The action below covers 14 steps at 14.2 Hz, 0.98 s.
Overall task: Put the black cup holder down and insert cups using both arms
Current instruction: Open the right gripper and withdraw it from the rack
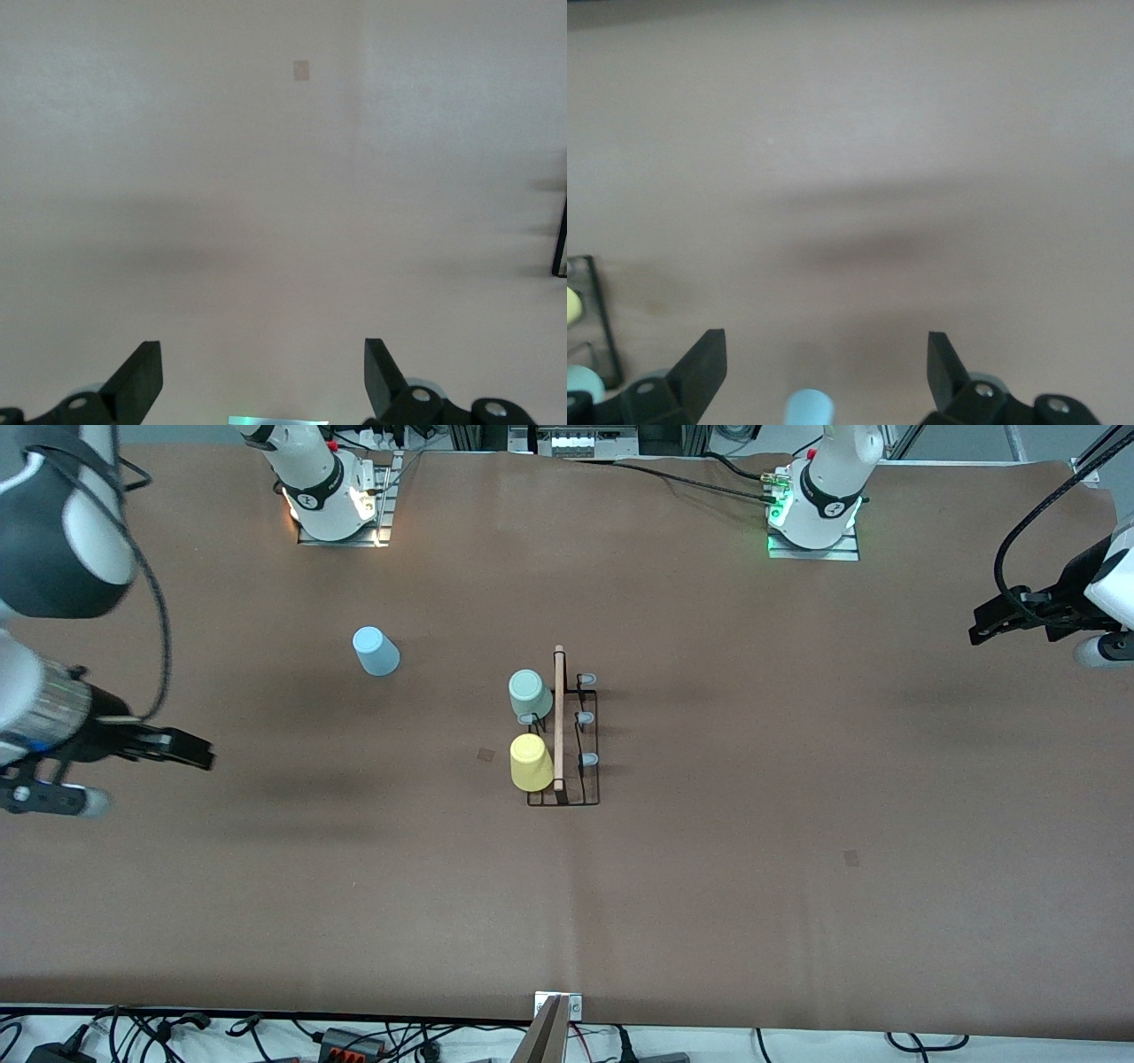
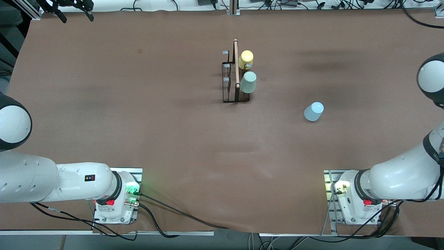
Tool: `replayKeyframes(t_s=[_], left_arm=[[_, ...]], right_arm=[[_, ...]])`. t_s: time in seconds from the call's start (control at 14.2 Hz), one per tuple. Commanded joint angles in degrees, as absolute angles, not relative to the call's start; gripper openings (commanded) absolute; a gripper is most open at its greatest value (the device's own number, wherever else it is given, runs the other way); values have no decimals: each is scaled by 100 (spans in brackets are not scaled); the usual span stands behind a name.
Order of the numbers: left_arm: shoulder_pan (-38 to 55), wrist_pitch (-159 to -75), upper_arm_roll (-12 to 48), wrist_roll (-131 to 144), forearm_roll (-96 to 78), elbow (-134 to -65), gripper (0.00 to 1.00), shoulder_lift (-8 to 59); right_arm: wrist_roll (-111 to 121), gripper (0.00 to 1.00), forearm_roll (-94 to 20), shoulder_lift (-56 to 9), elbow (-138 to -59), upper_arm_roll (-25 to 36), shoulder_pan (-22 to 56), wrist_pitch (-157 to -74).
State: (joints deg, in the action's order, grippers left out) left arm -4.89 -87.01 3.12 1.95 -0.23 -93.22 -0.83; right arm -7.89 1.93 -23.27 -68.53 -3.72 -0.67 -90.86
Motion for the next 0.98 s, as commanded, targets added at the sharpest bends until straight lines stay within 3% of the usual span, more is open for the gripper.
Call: replayKeyframes(t_s=[0.0,0.49,0.91], left_arm=[[-519,-8701,308,70,-53,-9264,100,-79],[-519,-8701,308,70,-53,-9264,100,-79],[-519,-8710,308,70,-53,-9264,100,-79]], right_arm=[[-230,100,71,-1952,-7260,25,-149,-9167],[229,100,18,-1513,-7610,255,-149,-9088],[237,100,70,-283,-9552,255,-158,-9826]])
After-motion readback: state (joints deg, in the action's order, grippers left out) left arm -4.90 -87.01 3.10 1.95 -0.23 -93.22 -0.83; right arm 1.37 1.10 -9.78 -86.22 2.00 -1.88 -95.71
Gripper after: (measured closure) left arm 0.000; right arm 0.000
